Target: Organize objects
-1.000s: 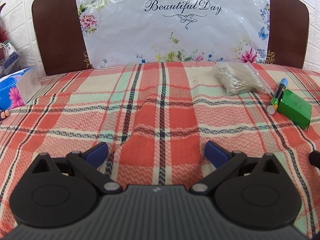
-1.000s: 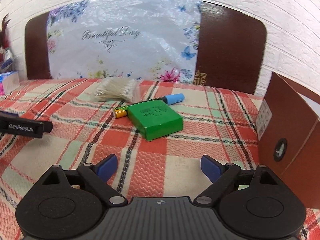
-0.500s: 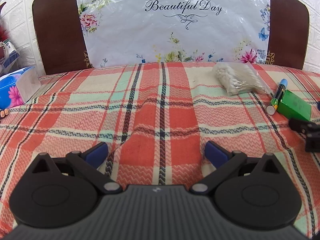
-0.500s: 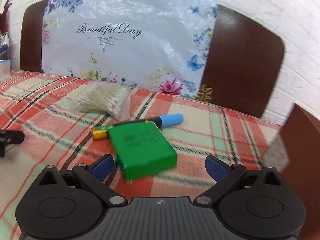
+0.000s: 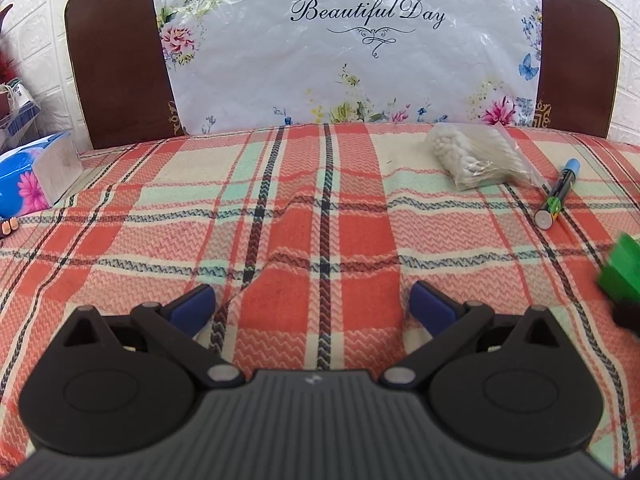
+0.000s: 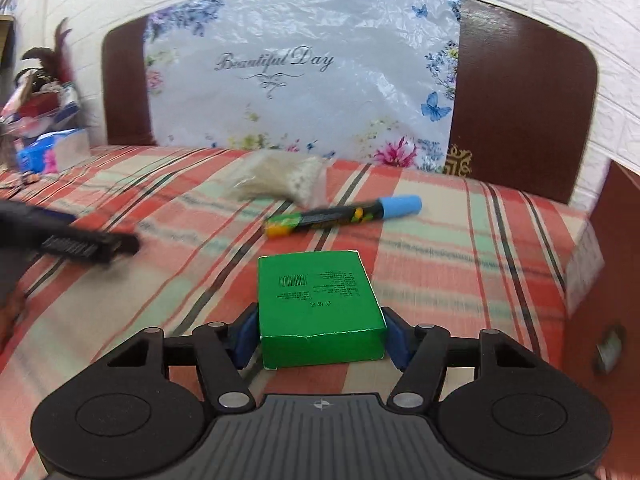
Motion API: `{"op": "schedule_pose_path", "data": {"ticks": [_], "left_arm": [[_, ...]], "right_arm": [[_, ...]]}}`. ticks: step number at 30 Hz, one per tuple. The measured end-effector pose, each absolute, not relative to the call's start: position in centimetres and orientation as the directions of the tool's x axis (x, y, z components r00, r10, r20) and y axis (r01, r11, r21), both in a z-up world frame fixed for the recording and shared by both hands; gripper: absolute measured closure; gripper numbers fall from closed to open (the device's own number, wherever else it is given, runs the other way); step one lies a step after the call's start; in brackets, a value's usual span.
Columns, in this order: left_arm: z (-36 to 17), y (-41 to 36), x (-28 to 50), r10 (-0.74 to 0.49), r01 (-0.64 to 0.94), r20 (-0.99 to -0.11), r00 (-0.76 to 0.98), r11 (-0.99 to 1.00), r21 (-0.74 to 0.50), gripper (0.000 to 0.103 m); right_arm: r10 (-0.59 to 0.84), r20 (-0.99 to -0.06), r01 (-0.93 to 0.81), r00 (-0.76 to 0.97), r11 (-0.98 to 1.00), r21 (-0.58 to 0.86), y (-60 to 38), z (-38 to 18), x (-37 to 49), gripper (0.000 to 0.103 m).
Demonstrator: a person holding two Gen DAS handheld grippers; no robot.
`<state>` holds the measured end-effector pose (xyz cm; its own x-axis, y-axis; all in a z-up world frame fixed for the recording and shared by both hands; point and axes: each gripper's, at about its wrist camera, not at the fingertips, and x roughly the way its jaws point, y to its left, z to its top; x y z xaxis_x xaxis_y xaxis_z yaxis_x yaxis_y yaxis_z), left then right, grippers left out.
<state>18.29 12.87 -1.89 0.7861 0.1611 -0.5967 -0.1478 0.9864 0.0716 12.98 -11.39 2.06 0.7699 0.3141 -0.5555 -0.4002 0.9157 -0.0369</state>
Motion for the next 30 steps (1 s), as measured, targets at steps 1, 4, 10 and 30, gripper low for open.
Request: {"op": "schedule_pose_path", "data": {"ticks": [1, 4, 10, 30], "left_arm": [[-1.8, 12.8, 18.2, 0.168, -0.151, -0.596, 0.785, 0.985, 0.078, 0.000], [-1.7, 12.3, 17.6, 0.207, -0.177, -0.589, 0.781, 0.978, 0.109, 0.000], [-1.2, 10.6, 13.3, 0.152, -0.180, -0.645, 0.749, 0.983, 0.022, 0.001], [0.9, -4.4, 8.4, -0.411, 0.217, -0.733, 0.542, 0.911, -0.350, 0.046]], "right_arm": [[0.311, -0.558, -0.399, 0.769, 0.916, -0.040, -11.7, 2.1, 11.7, 0.042], [0.300, -0.563, -0.386, 0.770, 0.922, -0.038, -13.0, 2.0, 7.9, 0.042], [0.269, -0.556, -0.342, 0.787, 0.939, -0.031, -15.5, 1.8, 1.1, 0.041], [0.264, -0.509, -0.343, 0.819, 0.937, -0.065, -16.0, 1.5, -1.4, 0.046]]}}
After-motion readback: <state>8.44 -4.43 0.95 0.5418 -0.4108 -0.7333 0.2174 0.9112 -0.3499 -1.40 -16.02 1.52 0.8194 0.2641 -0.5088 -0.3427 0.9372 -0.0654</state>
